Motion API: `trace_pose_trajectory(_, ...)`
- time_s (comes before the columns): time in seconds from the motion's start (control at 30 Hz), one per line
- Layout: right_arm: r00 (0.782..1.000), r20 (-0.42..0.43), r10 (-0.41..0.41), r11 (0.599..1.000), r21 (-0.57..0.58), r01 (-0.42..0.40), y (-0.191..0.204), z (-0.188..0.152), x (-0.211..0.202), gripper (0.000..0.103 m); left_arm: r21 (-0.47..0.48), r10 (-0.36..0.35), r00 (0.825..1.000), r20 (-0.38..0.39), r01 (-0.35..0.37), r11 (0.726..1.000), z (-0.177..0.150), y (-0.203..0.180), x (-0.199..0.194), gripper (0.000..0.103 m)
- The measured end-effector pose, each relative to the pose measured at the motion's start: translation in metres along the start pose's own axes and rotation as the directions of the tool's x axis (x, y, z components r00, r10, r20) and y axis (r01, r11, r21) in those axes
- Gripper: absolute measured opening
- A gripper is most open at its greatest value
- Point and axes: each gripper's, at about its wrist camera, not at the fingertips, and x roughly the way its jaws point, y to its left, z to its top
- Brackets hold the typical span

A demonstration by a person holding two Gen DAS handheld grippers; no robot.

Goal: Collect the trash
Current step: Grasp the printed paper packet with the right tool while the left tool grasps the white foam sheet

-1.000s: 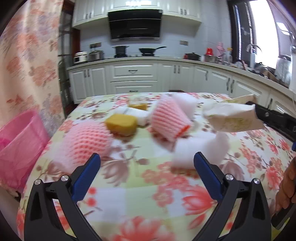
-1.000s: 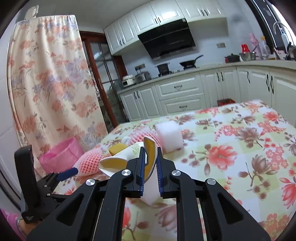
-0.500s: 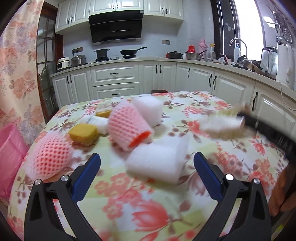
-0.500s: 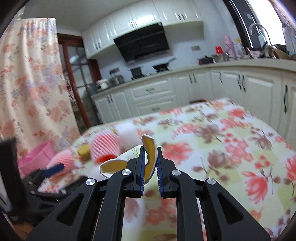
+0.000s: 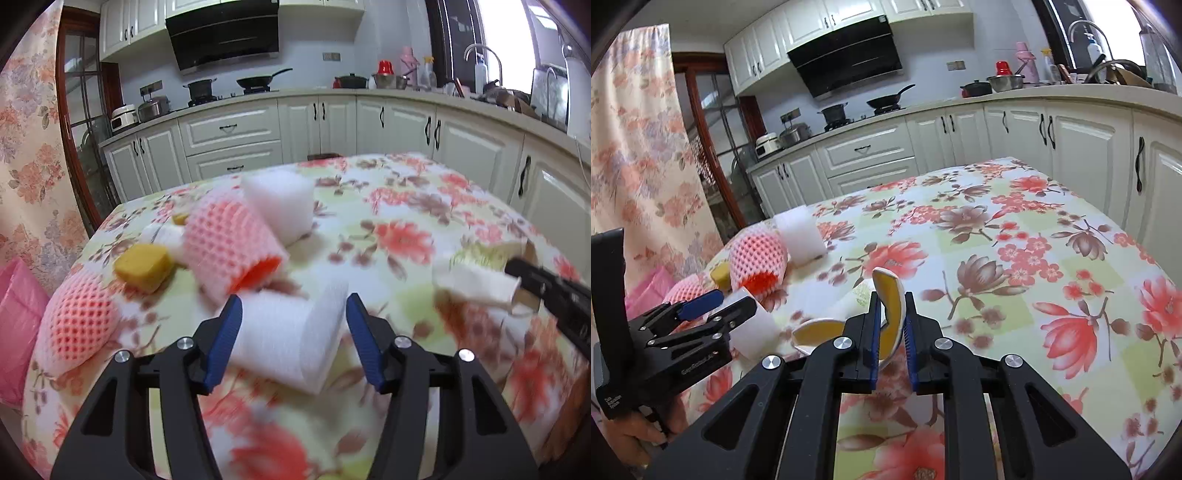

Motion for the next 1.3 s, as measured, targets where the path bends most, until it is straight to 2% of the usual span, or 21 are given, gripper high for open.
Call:
trace_pose_trajectory(0.13,0.999,-0.033,0.023,1.000,-0.015,-0.024,0.009,-0.008,-0.002,0.016,-0.052,0.015,1.000,-0.009,-0.015,0.999,-0.014,0.029,-0.011,0.057)
trace_pose_trajectory(0.27,0.998,-0.050,0.027,0.999,-0.035,-0.028,0.018,-0.012,-0.002,0.016,-0.096,0.028,1.000,-0.006,-0.029,0.995,-0.022,0.052,-0.018,0.072)
trace_pose_trajectory(0.4,0.997,-0.067,0.032,0.999,-0.030,-0.034,0.023,-0.012,-0.001,0.017,-0.126,0.028,0.999,-0.016,-0.029,0.992,-0.027,0.063,-0.019,0.075)
trace_pose_trajectory(0.47,0.996,-0.078,0.034,0.999,-0.028,-0.036,0.024,-0.013,0.000,0.024,-0.131,0.030,0.999,-0.017,-0.032,0.991,-0.030,0.063,-0.019,0.079)
trace_pose_trajectory(0.53,0.997,-0.077,0.033,0.999,-0.022,-0.034,0.022,-0.013,0.000,0.042,-0.133,0.030,0.999,-0.020,-0.032,0.991,-0.032,0.062,-0.019,0.081)
trace_pose_trajectory(0.57,0.997,-0.073,0.027,0.999,-0.021,-0.029,0.021,-0.015,-0.001,0.045,-0.136,0.028,0.999,-0.024,-0.031,0.990,-0.033,0.063,-0.018,0.081)
trace_pose_trajectory(0.83,0.991,-0.137,0.002,1.000,-0.028,-0.006,0.019,-0.020,0.013,0.045,-0.169,0.014,0.999,-0.035,-0.019,0.985,-0.028,0.064,-0.008,0.081)
trace_pose_trajectory(0.9,0.990,-0.139,0.007,0.999,-0.032,-0.011,0.019,-0.022,0.013,0.045,-0.171,0.003,0.999,-0.039,-0.009,0.985,-0.026,0.062,-0.005,0.075)
trace_pose_trajectory(0.93,0.990,-0.140,0.007,0.999,-0.045,-0.013,0.021,-0.022,0.013,0.043,-0.167,-0.007,0.999,-0.041,0.000,0.986,-0.025,0.060,-0.004,0.060)
trace_pose_trajectory(1.0,0.991,-0.133,0.022,0.998,-0.060,-0.030,0.024,-0.023,0.011,0.034,-0.161,-0.010,0.999,-0.040,0.004,0.987,-0.025,0.059,-0.003,0.055)
trace_pose_trajectory(1.07,0.993,-0.118,0.012,0.997,-0.077,-0.021,0.027,-0.023,0.009,0.015,-0.169,-0.025,0.999,-0.022,0.021,0.985,-0.025,0.061,-0.006,0.052)
trace_pose_trajectory(1.3,0.996,-0.079,0.028,0.994,-0.107,-0.037,0.037,-0.023,0.002,0.013,-0.157,-0.044,0.998,0.053,0.052,0.986,-0.031,0.067,-0.025,0.048)
